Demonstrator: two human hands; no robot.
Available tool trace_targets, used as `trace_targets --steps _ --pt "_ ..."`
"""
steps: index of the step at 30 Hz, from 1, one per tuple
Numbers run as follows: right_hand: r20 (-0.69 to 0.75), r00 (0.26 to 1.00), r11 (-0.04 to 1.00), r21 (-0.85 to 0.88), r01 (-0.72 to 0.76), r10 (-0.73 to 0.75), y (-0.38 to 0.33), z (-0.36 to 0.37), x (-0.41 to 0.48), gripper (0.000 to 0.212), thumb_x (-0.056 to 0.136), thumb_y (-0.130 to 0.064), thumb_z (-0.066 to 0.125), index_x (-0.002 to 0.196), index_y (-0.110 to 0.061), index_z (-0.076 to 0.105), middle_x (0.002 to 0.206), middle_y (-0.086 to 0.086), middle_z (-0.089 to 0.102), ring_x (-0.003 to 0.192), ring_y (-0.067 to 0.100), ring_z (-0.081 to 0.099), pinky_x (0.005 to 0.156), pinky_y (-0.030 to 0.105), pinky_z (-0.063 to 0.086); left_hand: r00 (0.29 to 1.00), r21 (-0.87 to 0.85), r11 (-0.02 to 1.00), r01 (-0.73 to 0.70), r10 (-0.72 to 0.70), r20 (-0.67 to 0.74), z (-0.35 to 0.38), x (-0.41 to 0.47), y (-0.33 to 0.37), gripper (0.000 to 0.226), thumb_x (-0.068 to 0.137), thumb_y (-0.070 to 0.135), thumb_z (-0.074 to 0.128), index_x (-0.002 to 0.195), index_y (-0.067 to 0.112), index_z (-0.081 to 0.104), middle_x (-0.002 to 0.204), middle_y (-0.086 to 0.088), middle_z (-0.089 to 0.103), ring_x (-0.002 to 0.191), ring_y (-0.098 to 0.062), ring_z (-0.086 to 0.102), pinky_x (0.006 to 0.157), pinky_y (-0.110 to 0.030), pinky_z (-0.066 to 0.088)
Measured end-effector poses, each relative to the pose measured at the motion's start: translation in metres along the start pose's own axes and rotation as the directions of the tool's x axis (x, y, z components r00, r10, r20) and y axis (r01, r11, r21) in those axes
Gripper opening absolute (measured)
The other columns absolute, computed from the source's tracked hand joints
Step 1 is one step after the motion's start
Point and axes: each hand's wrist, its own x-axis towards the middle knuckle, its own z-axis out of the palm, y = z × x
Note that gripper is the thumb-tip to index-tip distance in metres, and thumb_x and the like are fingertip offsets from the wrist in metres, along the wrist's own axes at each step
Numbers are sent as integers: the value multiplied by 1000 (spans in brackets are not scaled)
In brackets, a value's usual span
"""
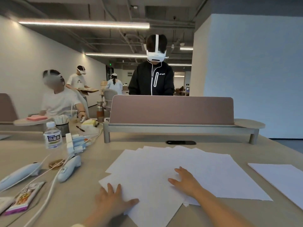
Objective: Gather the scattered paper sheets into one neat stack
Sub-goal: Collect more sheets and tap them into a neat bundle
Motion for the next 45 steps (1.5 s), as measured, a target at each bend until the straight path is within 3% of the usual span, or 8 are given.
trace_targets --steps 7,13,17,23,29,38,43,45 --pt "201 975 933 -325 157 -94 -42 16 9 125 48 -89 0 150 -19 18 159 1 11 147 25 8 120 39 8 994 -21 998 -56 53 -96 5 4 -5 109 66 88 30 151 24 4 159 -14 -8 144 -41 -8 118 -49 0" --pt "242 960 887 -400 230 -140 -44 20 -11 70 82 -75 25 106 -16 54 113 4 54 117 28 47 94 35 34 985 -36 997 -65 58 -162 7 19 -7 101 73 84 25 151 22 7 159 -15 -4 146 -37 -6 119 -45 2" --pt "181 973 989 -23 148 -141 -39 4 -18 53 85 -61 48 127 -29 54 130 -4 55 119 17 50 102 29 38 982 -59 996 -69 58 -179 7 24 -6 94 79 80 25 150 21 9 159 -15 0 146 -36 -2 119 -44 4" --pt "244 970 947 -312 74 5 -16 16 -14 95 76 -80 30 151 -28 2 159 2 -9 147 26 -11 119 45 -2 991 -236 972 -3 -28 -129 -7 29 1 84 86 72 24 150 21 7 155 -14 16 144 -35 9 118 -42 12" --pt "463 877 933 -244 264 -127 4 -6 -22 95 71 -76 49 148 -41 5 158 -14 -11 145 19 -19 118 47 -10 999 -408 913 1 -22 -46 -22 35 7 83 88 65 35 150 18 6 157 -9 19 146 -36 5 117 -42 13" --pt "113 993 978 -210 -14 38 14 4 -20 108 64 -85 36 151 -30 5 160 -3 -7 147 23 -9 119 47 -3 978 -749 645 -148 -19 -209 -31 33 15 102 72 28 77 150 7 15 156 -14 17 141 -27 25 110 -36 30" --pt "224 974 989 -139 54 -21 10 7 -21 134 39 -97 17 151 -26 -2 160 -5 -4 147 21 -13 119 43 -6 992 -928 362 -90 -46 -114 -35 35 11 126 30 26 79 144 8 29 144 -21 38 129 -35 43 105 -45 40" --pt "230 970 990 -95 103 -79 6 7 -23 110 66 -85 40 150 -29 -1 160 -4 2 147 18 -9 120 41 -5 994 -961 255 -104 8 -105 -30 36 8 120 25 23 84 134 5 40 134 -20 51 119 -37 53 97 -50 46"
